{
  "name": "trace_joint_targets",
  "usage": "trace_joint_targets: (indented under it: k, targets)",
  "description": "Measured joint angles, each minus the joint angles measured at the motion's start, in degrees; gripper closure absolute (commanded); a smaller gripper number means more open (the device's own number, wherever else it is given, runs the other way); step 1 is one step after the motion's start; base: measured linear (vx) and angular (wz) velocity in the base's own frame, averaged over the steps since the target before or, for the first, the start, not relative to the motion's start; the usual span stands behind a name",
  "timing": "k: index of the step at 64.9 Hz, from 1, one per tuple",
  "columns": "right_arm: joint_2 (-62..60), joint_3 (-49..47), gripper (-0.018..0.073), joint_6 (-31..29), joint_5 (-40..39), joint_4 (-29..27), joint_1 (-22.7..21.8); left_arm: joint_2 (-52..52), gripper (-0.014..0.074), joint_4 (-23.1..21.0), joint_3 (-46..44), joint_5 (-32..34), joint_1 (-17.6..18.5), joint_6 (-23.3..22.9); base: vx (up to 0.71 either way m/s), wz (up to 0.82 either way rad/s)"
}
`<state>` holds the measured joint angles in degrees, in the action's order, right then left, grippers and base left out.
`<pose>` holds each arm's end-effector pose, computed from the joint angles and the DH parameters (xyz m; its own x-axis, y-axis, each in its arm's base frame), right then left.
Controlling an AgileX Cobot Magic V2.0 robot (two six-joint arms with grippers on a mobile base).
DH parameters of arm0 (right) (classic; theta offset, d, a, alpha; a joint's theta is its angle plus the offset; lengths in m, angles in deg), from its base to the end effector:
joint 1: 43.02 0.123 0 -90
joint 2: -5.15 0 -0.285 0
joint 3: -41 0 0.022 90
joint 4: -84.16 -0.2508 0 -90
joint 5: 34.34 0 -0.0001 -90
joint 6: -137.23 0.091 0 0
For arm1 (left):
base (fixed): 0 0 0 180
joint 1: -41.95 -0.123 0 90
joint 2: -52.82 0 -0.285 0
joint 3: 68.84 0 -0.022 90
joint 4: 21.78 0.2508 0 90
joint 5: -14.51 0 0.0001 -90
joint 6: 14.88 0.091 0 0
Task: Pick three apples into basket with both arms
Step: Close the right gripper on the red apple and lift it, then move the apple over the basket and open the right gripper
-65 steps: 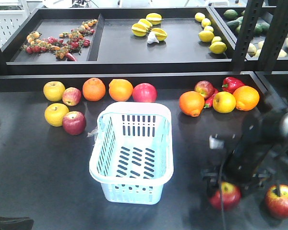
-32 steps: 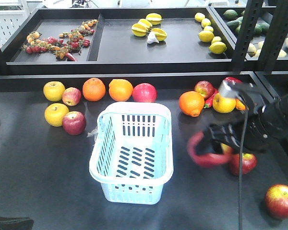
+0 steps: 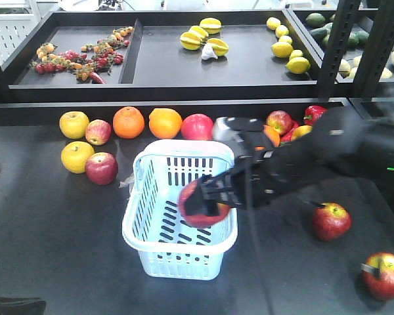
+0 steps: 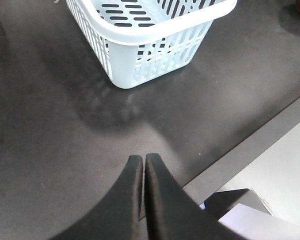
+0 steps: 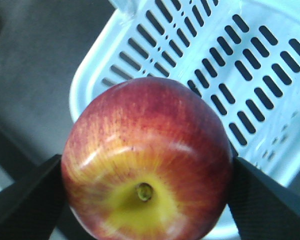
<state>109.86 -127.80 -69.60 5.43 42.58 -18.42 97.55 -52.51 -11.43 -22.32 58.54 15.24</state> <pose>0.3034 0.1814 0.2391 -0.8386 -0.2547 -0.4815 -0.4777 0.7687 0.4254 0.0961 -0.0578 0.2311 -0.6353 0.2702 -0.7235 0.5332 0.8311 -0.1578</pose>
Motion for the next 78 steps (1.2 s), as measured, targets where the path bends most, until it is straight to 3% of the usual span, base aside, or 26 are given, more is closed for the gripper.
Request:
trace_joint_targets:
  k: [8,16,34,45,67,78]
  targets:
    - [4.5,-1.8,0.0459,0.0,-1.4,-0.2,0.1,0.0,0.0604,-0.9,0.0,0.0,0.0,0.0,0.00,0.00]
    - [6.9,-2.5,0.0372,0.0,-2.1,-0.2,0.1,0.0,0.0604,-1.2,0.0,0.0,0.0,0.0,0.00,0.00]
    - [7.3,-2.7,-0.0020,-1.8,-5.4,-0.4,0.1,0.0,0.0604,-1.4,0.0,0.0,0.0,0.0,0.00,0.00]
    - [7.3,-2.7,-0.0152,-1.9,-6.4,-0.8,0.1,0.0,0.0604,-1.4,0.0,0.0,0.0,0.0,0.00,0.00]
    - [7.3,-2.7,-0.0112,-2.1,-6.5,-1.0,0.1,0.0,0.0604,-1.4,0.0,0.0,0.0,0.0,0.00,0.00]
    - [7.1,-2.7,0.0057,-2.1,-3.6,-1.0,0.1,0.0,0.0604,-1.4,0.0,0.0,0.0,0.0,0.00,0.00]
